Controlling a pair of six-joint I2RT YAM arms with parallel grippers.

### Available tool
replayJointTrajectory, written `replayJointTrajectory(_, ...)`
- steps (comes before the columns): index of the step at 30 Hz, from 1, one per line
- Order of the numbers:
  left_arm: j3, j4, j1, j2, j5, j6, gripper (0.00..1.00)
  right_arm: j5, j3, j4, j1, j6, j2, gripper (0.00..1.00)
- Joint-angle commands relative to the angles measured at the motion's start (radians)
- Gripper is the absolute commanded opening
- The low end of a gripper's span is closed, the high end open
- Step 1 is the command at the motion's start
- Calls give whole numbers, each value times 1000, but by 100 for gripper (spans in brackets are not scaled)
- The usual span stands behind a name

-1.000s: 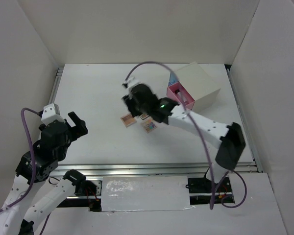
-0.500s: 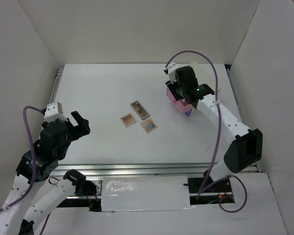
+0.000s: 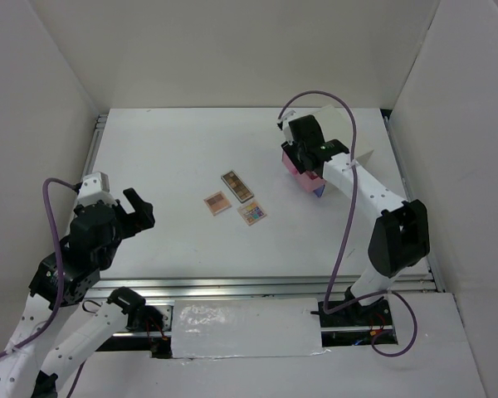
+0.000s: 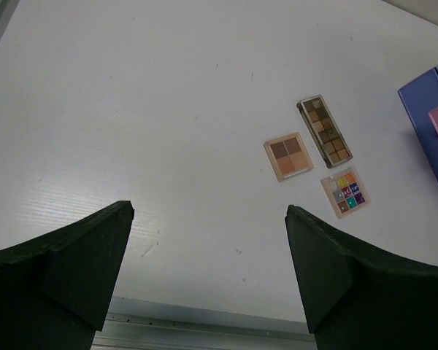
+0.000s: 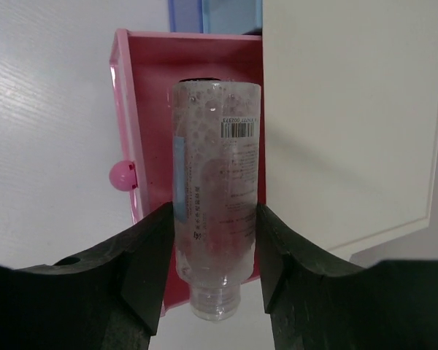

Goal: Organize the makeup

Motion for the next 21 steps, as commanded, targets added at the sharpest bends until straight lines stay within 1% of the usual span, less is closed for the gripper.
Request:
replayJointTrajectory(1, -4, 43, 2, -3, 11, 25, 99, 51, 59, 44, -5, 36, -23, 54)
replayJointTrajectory(3, -2, 43, 2, -1, 13, 26, 99, 40, 75, 44, -5, 58, -46, 64)
replayJointTrajectory(4, -2, 44, 2, -1, 14, 26, 99, 43, 95, 42, -4, 67, -51, 74)
replayJointTrajectory(9, -4, 47, 2, -6, 23, 33, 99, -27, 148, 12, 18, 142, -104, 77)
replayJointTrajectory(10, -4, 46, 2, -6, 25, 31, 99, -41, 142, 9, 25, 157, -110, 66)
replayJointTrajectory(11, -4, 46, 2, -10, 24, 31, 99, -93, 127, 7, 35, 188, -129, 54)
replayJointTrajectory(12, -4, 47, 2, -13, 22, 31, 99, -124, 92, 9, 56, 217, -144, 36)
replayJointTrajectory(13, -2, 47, 2, -18, 20, 29, 100, -157, 70, 15, 67, 229, -152, 30)
replayJointTrajectory(14, -4, 47, 2, -21, 20, 29, 99, -194, 44, 24, 76, 239, -155, 26)
replayJointTrajectory(15, -5, 47, 2, -23, 20, 29, 99, -265, 2, 39, 97, 246, -155, 19)
replayJointTrajectory(16, -5, 47, 2, -24, 19, 29, 99, -286, -16, 50, 105, 260, -146, 11)
replayJointTrajectory(17, -5, 49, 2, -23, 22, 29, 100, -305, -29, 56, 114, 268, -135, 0)
replayJointTrajectory(19, -7, 52, 0, -16, 25, 33, 99, -298, -45, 82, 122, 289, -88, 0)
replayJointTrajectory(20, -7, 50, 2, -13, 30, 34, 99, -270, -25, 81, 122, 299, -68, 0)
replayJointTrajectory(21, -5, 50, 2, -10, 30, 34, 99, -197, -8, 64, 122, 308, -43, 0)
